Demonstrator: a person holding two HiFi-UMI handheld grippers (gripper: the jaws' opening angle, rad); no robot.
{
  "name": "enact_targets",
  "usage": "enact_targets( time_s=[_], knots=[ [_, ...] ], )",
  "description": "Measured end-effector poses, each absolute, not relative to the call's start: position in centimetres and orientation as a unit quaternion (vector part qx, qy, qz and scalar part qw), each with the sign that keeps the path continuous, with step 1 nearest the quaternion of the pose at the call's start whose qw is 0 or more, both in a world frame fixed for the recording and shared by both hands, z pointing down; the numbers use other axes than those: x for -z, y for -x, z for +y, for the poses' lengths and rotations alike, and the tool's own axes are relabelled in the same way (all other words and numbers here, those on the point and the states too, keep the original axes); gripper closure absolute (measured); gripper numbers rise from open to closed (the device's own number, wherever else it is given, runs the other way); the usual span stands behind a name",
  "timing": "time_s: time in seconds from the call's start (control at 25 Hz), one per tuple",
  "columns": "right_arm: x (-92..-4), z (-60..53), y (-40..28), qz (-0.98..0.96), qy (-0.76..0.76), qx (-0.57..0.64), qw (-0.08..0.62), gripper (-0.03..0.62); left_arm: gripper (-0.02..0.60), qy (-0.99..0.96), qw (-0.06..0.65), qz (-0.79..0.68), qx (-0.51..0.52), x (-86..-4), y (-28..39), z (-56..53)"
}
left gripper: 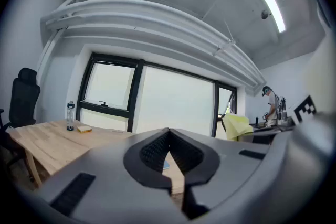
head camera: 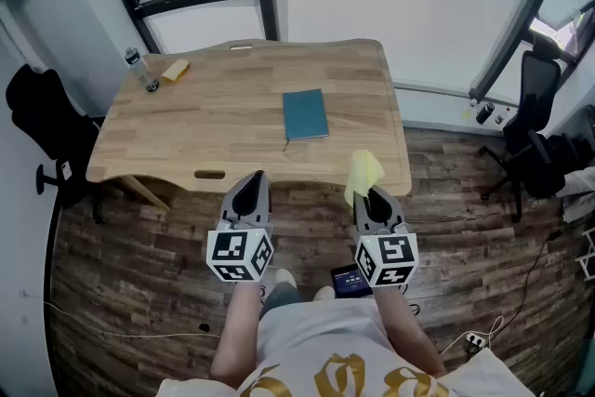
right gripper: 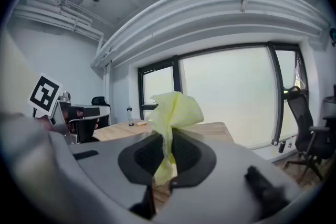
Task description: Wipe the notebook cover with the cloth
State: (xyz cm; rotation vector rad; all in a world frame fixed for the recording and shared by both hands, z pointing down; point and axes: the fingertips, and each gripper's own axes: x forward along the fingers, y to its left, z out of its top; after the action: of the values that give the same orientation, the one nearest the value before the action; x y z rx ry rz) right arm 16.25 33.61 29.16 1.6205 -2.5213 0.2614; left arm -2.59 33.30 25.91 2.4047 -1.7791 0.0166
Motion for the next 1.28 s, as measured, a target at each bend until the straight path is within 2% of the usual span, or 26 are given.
enact_targets(
  time_s=[0.52, 0.84, 1.28],
  knots=[
    [-29.1, 32.9, -17.0, -0.835, -0.538, -0.092, 0.062, 0.556, 0.572, -0.797, 0.084, -0.599, -0.007, -26.4, 2.7, 33.1],
    [-30.5, 32.8, -16.7, -0.843, -0.525, -0.079, 0.09, 0.556, 0.572, -0.782, 0.103, -0.614, 0.0, -27.6, 3.9, 32.9],
    [-34.6, 26.4, -16.1, -0.836, -0.525, -0.102, 0.126, 0.556, 0.572, -0.783, 0.135, -0.607, -0.02, -31.2, 4.5, 25.5]
  ],
)
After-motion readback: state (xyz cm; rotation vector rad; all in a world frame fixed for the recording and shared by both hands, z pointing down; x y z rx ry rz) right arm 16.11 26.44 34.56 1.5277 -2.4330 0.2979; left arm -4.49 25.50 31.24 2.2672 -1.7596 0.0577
